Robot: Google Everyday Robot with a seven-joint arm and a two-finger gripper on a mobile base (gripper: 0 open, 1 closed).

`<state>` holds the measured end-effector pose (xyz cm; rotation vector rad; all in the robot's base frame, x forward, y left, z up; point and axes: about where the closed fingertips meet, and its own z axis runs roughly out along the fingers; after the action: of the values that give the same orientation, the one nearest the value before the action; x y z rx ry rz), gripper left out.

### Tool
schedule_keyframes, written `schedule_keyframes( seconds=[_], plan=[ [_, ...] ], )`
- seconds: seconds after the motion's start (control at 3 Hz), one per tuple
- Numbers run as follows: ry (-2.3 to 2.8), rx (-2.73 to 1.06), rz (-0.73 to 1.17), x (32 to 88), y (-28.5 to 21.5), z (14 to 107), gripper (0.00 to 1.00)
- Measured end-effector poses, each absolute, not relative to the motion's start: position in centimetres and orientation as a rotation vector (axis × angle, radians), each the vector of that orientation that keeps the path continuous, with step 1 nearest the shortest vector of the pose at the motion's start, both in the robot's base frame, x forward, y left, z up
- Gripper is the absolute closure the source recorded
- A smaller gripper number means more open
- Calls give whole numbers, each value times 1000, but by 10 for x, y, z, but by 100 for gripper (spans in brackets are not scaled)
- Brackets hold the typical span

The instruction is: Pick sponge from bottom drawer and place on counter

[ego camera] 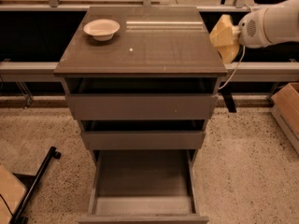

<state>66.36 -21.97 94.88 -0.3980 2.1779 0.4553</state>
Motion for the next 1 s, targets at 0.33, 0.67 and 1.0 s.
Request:
schedule_keyframes(
  seconds=[0.33,0.67,1.0],
  plan=[
    [2165,-392,451,664,-223,956,100],
    [2148,-346,508,683,-214,935,100],
    [2086,-336,599,735,-180,906,100]
  ],
)
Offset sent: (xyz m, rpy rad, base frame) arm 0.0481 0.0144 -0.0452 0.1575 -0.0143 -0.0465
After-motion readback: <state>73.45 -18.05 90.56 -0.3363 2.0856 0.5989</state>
